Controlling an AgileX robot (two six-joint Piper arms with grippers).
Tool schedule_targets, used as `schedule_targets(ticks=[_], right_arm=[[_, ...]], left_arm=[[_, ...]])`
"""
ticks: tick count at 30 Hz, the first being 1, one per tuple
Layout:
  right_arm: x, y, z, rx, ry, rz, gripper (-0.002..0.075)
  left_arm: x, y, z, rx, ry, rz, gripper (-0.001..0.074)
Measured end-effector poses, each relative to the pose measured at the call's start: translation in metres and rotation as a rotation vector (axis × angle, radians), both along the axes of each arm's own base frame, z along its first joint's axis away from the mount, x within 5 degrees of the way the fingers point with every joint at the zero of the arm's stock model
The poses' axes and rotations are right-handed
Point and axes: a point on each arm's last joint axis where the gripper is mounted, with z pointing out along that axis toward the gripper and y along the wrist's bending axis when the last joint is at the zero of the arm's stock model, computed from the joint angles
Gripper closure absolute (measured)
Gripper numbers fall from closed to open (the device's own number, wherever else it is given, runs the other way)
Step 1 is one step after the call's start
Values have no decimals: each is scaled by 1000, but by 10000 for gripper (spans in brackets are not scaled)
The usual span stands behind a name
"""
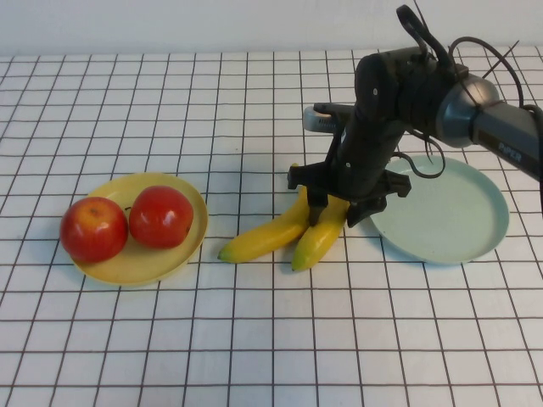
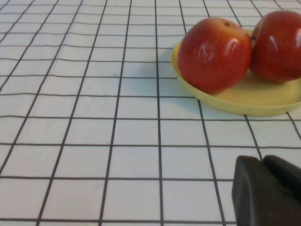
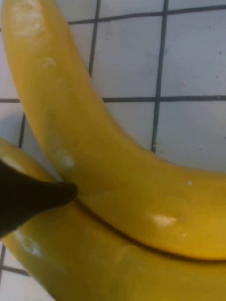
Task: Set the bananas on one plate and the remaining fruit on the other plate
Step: Put another type of fruit in the right plate
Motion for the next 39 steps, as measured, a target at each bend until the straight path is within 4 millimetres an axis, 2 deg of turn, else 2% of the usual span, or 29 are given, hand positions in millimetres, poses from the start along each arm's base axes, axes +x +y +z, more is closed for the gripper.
schedule_targets(ticks=[18, 20, 27, 29, 33, 35, 39], right_arm=[[4, 6, -13, 78, 44, -34, 338], [4, 9, -22, 72, 54, -32, 342], [3, 11, -21, 27, 32, -4, 364], [2, 13, -19, 1, 23, 22, 393], [5, 11, -7, -95, -26, 99, 396], [6, 8, 8, -117, -74, 119, 396], [1, -3, 52, -152, -191, 151, 396]], left_arm=[[0, 0, 0, 0, 0, 0, 733], [0, 0, 0, 0, 0, 0, 733], [0, 0, 0, 0, 0, 0, 733], [0, 0, 0, 0, 0, 0, 733], [0, 0, 0, -2, 0, 1, 733], [0, 0, 0, -2, 0, 1, 733], [0, 0, 0, -3, 0, 1, 733]])
